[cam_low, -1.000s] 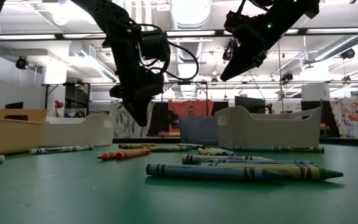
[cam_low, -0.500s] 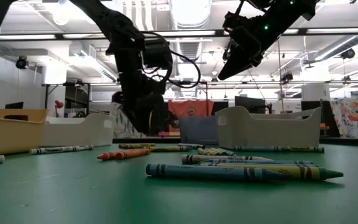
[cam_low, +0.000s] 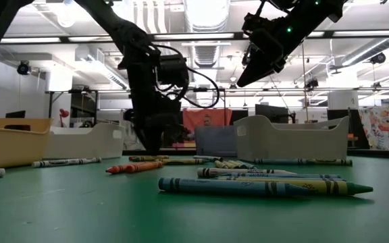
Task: Sort crayons
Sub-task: Put the orange crayon into the orange bin
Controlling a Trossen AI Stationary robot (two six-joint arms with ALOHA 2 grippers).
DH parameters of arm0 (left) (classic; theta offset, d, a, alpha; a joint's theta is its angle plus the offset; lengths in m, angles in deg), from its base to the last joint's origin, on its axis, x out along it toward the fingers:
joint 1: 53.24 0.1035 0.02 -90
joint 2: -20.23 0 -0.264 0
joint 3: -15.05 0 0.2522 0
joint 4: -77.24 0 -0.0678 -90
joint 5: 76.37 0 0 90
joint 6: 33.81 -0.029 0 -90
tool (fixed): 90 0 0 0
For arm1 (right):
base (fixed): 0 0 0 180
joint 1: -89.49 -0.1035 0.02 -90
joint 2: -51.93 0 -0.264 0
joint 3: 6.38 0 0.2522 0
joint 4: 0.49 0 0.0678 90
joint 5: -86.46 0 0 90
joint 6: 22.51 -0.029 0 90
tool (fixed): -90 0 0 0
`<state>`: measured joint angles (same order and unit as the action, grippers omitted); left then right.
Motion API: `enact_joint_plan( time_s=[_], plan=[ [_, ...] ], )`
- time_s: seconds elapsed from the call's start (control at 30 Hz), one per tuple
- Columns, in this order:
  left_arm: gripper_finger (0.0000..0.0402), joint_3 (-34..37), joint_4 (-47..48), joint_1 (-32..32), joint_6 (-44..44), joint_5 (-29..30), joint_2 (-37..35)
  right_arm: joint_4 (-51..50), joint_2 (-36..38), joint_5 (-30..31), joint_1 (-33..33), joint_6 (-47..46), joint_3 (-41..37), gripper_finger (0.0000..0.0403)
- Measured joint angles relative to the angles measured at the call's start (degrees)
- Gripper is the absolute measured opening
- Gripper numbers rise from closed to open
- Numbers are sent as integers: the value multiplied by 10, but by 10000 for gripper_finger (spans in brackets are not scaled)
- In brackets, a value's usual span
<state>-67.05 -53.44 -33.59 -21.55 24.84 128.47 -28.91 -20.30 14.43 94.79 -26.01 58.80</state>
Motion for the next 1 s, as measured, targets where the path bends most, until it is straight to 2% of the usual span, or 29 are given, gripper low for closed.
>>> enact_joint_plan(
  time_s=[0.4,0.53,0.73,0.9,1.0],
  plan=[
    [116,-2,-22,6,-26,2,26,1,0,0,0,-19,-1,59],
    [84,-2,-28,6,-26,11,27,2,0,0,0,-20,-1,59],
    [13,-6,-29,6,-25,12,26,3,0,0,0,-1,-1,59],
    [6,-37,-17,4,-21,31,21,4,0,0,0,4,-1,59],
    [2,-70,-2,-10,-24,78,3,5,0,0,0,5,-1,59]
  ],
)
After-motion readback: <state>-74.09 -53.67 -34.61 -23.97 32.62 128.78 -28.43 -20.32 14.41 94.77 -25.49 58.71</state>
